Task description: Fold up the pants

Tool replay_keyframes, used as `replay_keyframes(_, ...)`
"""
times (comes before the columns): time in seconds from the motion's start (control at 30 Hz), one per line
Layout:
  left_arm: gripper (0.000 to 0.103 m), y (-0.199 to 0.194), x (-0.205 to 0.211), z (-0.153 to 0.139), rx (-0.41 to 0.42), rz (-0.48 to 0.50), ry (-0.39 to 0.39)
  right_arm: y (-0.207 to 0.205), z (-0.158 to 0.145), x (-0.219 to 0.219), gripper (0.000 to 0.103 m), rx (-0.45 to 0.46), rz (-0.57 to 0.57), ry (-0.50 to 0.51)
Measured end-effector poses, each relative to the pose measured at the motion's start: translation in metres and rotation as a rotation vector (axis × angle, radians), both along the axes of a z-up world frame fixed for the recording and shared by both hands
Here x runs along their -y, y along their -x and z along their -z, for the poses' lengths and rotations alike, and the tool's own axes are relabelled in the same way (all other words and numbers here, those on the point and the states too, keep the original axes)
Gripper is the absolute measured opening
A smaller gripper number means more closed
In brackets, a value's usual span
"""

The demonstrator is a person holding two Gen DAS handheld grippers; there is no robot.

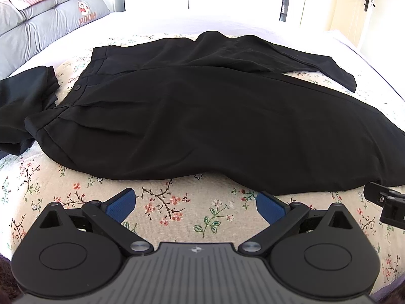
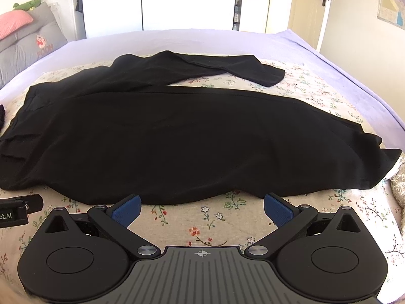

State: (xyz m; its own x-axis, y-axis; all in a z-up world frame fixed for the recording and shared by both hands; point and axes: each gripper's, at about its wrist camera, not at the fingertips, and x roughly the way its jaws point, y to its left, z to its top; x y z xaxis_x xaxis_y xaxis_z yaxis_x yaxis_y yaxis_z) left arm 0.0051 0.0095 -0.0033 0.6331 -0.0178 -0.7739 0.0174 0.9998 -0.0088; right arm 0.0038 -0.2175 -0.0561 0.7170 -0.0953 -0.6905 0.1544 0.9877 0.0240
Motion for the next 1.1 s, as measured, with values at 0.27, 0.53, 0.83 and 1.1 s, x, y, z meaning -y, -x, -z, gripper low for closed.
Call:
replay_keyframes(0.27, 0.103, 0.0002, 0.0012, -0.0002, 0.0, -0.008, -0.003, 0.0006, -0.0014, 0.0004, 0.103, 0.005, -0.004, 0.0)
replay_keyframes(0.53, 0.103, 0.0004, 0.0009, -0.0018, 0.001, -0.007, 0.0, -0.0005, 0.0003, -0.0028, 0.103, 0.001, -0.003, 0.009)
replay_keyframes(0.83, 0.103, -0.0004, 0.0005, -0.002, 0.001, -0.011, 0.001, -0.0012, 0.0012, -0.0038, 0.103, 0.001, -0.004, 0.01)
replay_keyframes(1.1, 0.103, -0.0009, 0.0006, -0.0022, 0.001, -0.012, 0.0, -0.0005, 0.0017, -0.0033, 0.103, 0.0, -0.005, 0.011)
